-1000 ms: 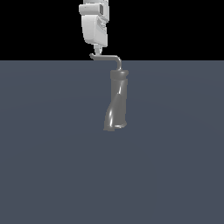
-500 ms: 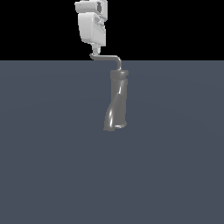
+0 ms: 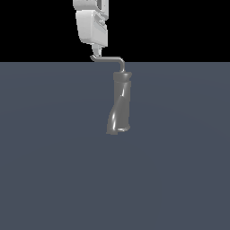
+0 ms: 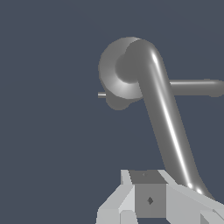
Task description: Turn on the faucet by rotating a designated handle.
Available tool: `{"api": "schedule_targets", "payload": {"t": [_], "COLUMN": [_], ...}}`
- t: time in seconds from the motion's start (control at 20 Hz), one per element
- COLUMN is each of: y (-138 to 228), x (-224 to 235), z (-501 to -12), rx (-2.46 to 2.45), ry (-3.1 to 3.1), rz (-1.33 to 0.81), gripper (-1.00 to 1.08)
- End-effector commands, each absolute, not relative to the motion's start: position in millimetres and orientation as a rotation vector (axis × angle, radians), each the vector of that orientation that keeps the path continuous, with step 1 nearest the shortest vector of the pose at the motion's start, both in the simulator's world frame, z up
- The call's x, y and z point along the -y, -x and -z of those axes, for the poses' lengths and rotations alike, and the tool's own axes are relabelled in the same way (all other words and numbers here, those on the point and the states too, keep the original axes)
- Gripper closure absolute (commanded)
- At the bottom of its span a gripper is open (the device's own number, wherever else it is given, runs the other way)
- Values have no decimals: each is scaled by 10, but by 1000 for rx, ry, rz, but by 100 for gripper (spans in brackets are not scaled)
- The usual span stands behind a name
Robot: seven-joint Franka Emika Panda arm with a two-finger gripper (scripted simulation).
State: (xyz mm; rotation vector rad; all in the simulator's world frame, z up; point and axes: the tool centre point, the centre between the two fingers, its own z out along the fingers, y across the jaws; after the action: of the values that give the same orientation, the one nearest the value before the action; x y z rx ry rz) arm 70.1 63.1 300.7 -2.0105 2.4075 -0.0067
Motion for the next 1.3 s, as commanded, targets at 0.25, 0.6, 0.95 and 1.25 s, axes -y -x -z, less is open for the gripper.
{"api": "schedule_targets", "payload": {"t": [0.25, 0.6, 0.95, 1.25], "y": [-468, -383, -188, -15], "x": [-705, -644, -547, -459], "z": [-3007, -3008, -3006, -3006], "rx": [-2408, -2409, -2409, -2408], "ry": [2018, 2012, 2014, 2015], "rz": [0, 7, 5, 3], "gripper": [108, 108, 108, 108]}}
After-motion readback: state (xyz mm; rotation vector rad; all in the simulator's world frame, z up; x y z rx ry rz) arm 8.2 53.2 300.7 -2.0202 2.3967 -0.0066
